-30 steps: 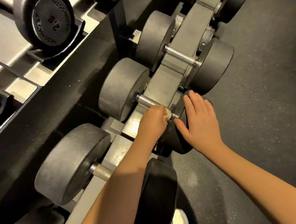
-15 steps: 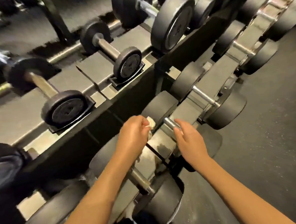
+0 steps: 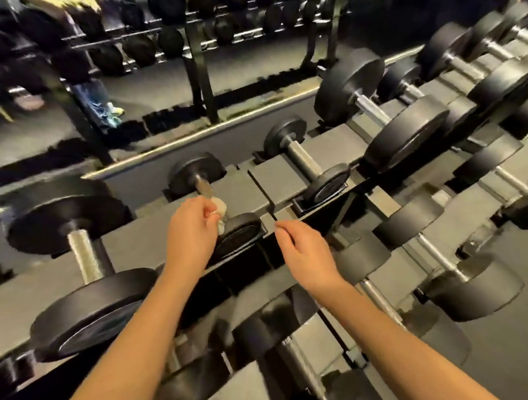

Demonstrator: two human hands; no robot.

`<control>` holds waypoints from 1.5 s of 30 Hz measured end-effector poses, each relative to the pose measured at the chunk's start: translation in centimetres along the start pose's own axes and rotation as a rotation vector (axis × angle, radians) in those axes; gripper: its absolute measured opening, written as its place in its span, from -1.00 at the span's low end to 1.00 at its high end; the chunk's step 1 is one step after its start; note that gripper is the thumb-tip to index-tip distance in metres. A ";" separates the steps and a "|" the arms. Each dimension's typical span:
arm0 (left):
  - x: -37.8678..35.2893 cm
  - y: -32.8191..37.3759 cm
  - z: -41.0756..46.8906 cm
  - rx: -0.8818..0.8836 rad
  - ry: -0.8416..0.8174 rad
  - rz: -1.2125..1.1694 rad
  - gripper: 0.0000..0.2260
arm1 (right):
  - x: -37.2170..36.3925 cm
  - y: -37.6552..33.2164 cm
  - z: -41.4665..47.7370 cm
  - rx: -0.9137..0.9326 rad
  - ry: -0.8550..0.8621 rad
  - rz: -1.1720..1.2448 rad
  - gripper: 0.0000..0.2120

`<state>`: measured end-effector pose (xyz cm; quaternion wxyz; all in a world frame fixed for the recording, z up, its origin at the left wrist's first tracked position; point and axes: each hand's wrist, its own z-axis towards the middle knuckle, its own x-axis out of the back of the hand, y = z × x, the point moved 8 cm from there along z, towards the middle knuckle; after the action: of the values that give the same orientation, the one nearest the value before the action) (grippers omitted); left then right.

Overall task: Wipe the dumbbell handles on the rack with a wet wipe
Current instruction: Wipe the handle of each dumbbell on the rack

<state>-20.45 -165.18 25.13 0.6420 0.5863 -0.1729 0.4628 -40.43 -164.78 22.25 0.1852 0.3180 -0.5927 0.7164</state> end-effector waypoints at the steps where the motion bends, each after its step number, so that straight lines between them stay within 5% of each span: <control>1: -0.2 -0.7 1.1 0.015 0.000 -0.001 -0.98 | -0.9 -0.6 0.9 -0.007 -0.029 -0.006 -0.72; 8: -1.6 -3.6 7.5 0.022 0.009 0.042 -0.87 | -8.1 -2.0 6.1 -0.076 -0.149 -0.085 -0.36; 17: -3.6 -3.7 9.0 -0.122 -0.028 0.251 -0.86 | -7.9 -2.2 6.3 -0.047 -0.110 -0.246 -0.34; 25: -5.5 -2.1 7.4 -0.289 -0.401 0.287 -0.80 | -7.5 -2.7 6.1 -0.101 -0.145 -0.225 -0.33; 32: -4.6 -3.1 7.9 -0.221 -0.275 0.269 -0.87 | -7.8 -2.4 5.9 -0.152 -0.189 -0.224 -0.28; 38: -7.0 -1.9 4.9 -0.321 -0.577 0.239 -0.78 | -8.0 -2.2 5.9 -0.154 -0.205 -0.220 -0.27; 45: -4.2 -2.6 8.8 -0.279 -0.244 0.301 -0.91 | -7.9 -2.3 5.8 -0.148 -0.187 -0.210 -0.29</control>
<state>-17.73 -174.52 22.63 0.6149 0.5109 -0.3971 0.4508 -31.87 -168.97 19.15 0.2261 0.4291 -0.6220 0.6147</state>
